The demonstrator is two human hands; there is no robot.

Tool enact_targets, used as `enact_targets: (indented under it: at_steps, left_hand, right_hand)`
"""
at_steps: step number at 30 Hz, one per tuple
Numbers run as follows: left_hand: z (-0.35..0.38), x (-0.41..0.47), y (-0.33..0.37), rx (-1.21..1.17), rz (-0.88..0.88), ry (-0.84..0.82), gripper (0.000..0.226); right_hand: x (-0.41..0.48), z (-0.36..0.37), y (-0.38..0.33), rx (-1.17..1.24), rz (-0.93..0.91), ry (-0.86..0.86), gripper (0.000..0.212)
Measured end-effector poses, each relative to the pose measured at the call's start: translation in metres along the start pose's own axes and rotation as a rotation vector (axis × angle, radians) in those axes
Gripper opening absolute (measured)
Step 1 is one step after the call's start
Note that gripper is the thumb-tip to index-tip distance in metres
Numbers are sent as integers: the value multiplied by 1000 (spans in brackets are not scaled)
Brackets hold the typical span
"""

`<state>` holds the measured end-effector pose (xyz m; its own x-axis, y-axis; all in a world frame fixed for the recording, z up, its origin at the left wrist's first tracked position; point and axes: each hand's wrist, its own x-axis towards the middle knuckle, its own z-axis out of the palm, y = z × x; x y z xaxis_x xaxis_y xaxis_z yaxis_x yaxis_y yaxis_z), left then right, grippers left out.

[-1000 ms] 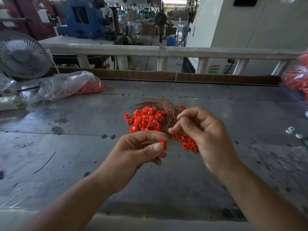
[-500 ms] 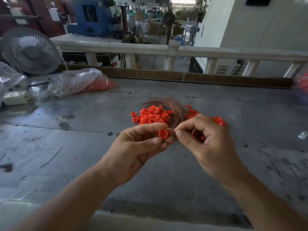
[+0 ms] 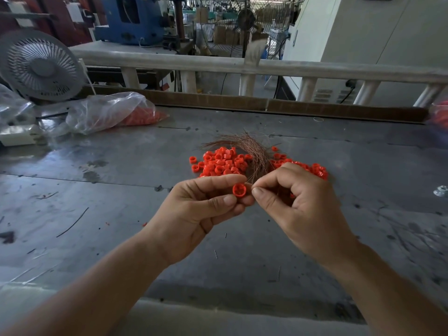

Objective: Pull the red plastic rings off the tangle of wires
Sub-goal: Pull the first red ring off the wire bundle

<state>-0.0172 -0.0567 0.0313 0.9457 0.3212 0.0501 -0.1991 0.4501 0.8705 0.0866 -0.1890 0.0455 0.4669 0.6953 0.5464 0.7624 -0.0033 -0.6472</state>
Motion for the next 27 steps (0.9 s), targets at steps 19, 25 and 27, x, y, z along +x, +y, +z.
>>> enact_targets:
  at_steps: [19, 25, 27]
  left_hand:
    - [-2, 0, -2, 75, 79, 2, 28]
    - [0, -1, -2, 60, 84, -13, 28]
    - [1, -2, -1, 46, 81, -33, 27]
  right_hand:
    - [1, -3, -1, 121, 154, -51, 26]
    - [3, -3, 0, 315, 274, -65, 11]
    - [4, -4, 0, 388, 316, -85, 13]
